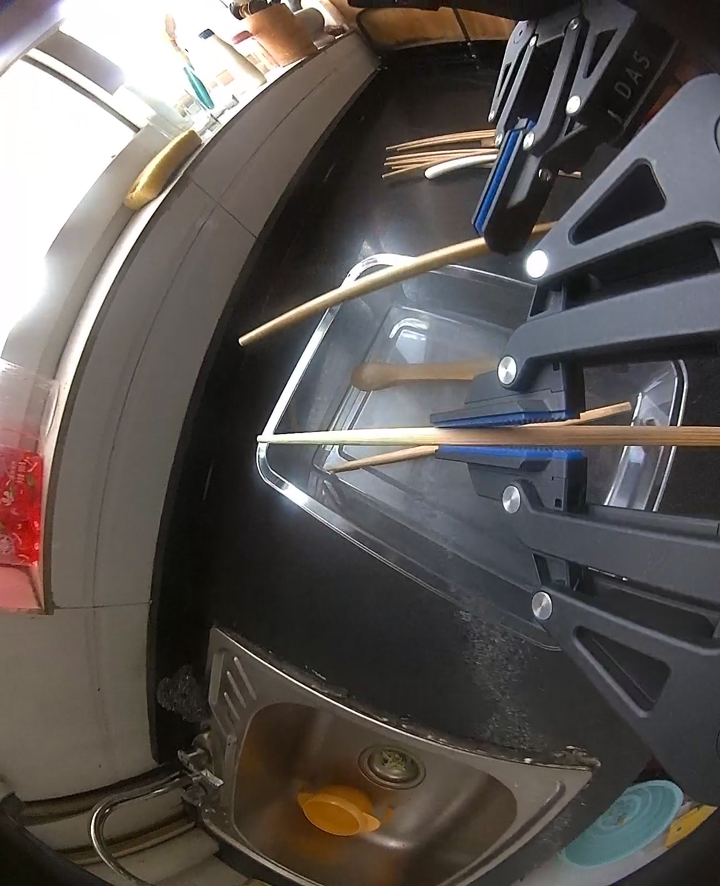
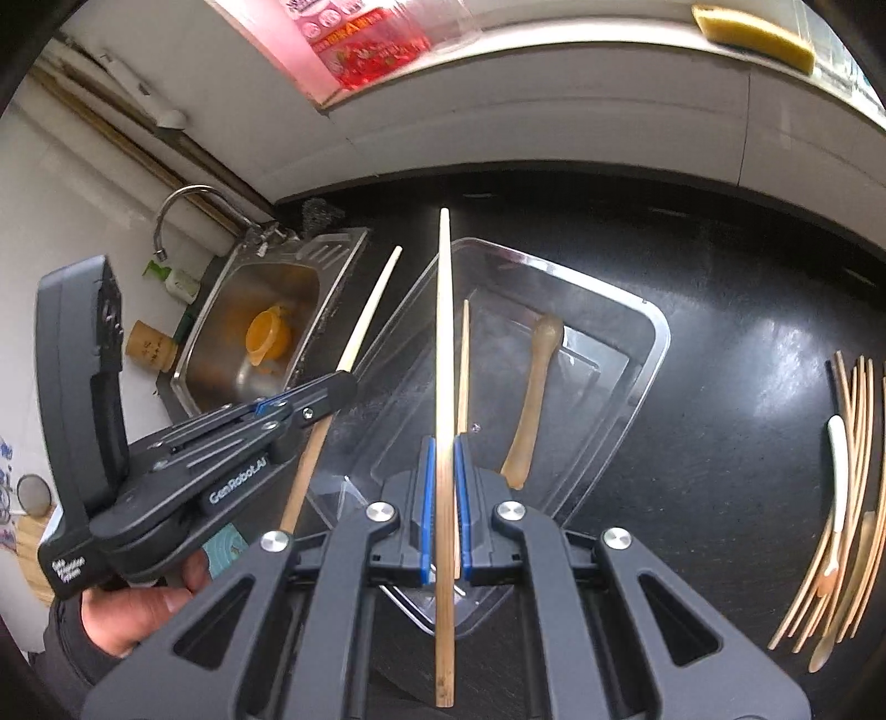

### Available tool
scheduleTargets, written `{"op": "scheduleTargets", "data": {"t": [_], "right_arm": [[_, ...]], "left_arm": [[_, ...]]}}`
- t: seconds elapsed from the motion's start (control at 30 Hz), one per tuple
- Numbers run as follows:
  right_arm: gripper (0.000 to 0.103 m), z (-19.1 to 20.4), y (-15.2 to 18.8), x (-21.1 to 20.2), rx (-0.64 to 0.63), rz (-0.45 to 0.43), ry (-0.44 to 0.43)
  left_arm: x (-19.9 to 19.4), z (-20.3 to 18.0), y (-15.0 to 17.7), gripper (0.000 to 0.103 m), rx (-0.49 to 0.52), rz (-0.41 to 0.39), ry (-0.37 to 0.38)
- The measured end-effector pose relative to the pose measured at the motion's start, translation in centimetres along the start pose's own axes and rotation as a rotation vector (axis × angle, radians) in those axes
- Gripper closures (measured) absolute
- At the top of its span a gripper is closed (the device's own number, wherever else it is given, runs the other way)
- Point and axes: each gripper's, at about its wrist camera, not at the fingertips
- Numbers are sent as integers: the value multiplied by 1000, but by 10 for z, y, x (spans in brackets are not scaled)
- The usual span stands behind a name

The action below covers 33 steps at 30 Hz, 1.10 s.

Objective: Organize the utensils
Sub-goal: 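Lower both chopsticks into the clear tray and open both tools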

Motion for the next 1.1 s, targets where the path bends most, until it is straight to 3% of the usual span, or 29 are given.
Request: {"op": "scheduleTargets", "data": {"t": [0.9,0.97,1.0,1.03,1.1], "right_arm": [[95,-2,-21,35,17,43,55],[83,-7,-24,31,26,40,72],[46,-12,-25,28,39,28,78],[13,-17,-26,22,55,8,86],[12,-26,-26,10,72,-37,86]], "left_arm": [[36,22,-10,94,-22,49,35],[36,25,-11,72,-32,61,17],[34,26,-12,28,-36,57,16],[30,28,-13,6,-39,47,3],[16,30,-13,6,-31,-5,-15]]}}
Point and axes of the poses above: each gripper's, at about its wrist camera, not at the fingertips, and x roughly the way its jaws point, z to its left, y to its underside, and after that the axes turned 9 degrees about y, right-handed
